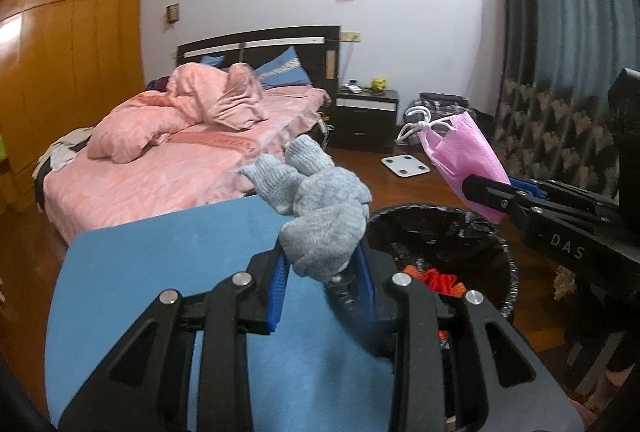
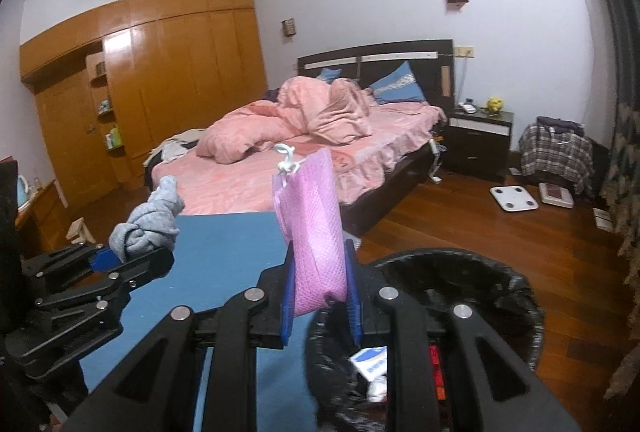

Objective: Collect trash
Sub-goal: 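Carry the grey cloth and pink bag over the bin with both tools, then open both tools to drop the grey cloth and pink bag into the bin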

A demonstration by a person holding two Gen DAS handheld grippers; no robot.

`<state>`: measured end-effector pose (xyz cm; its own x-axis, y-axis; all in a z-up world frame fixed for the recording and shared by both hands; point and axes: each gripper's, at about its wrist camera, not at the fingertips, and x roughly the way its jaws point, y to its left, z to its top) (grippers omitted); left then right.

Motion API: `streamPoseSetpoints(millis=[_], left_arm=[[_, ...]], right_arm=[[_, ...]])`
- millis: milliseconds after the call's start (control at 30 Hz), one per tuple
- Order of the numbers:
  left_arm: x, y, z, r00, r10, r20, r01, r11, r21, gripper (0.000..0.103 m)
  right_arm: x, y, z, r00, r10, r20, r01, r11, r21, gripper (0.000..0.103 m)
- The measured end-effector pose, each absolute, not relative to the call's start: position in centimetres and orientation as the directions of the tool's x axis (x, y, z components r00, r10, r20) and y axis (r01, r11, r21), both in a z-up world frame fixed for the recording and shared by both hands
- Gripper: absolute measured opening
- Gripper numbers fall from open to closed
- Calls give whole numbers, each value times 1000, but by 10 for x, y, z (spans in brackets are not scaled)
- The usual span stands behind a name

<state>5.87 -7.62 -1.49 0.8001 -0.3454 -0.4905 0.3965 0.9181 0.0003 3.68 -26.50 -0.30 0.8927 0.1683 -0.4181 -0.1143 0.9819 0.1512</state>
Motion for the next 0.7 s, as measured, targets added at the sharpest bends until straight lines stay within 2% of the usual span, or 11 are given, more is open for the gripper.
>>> streamPoseSetpoints(millis=[400,700], left_arm=[[75,-138,-28,728,-468,-502,535,845,-11,29],[96,-176,-55,679,-501,-537,586,810,-14,29]], right_arm=[[34,-327,-20,892,31,-450,37,989,142,21],[42,-359,-43,861,-33,-508,122,982,141,21]])
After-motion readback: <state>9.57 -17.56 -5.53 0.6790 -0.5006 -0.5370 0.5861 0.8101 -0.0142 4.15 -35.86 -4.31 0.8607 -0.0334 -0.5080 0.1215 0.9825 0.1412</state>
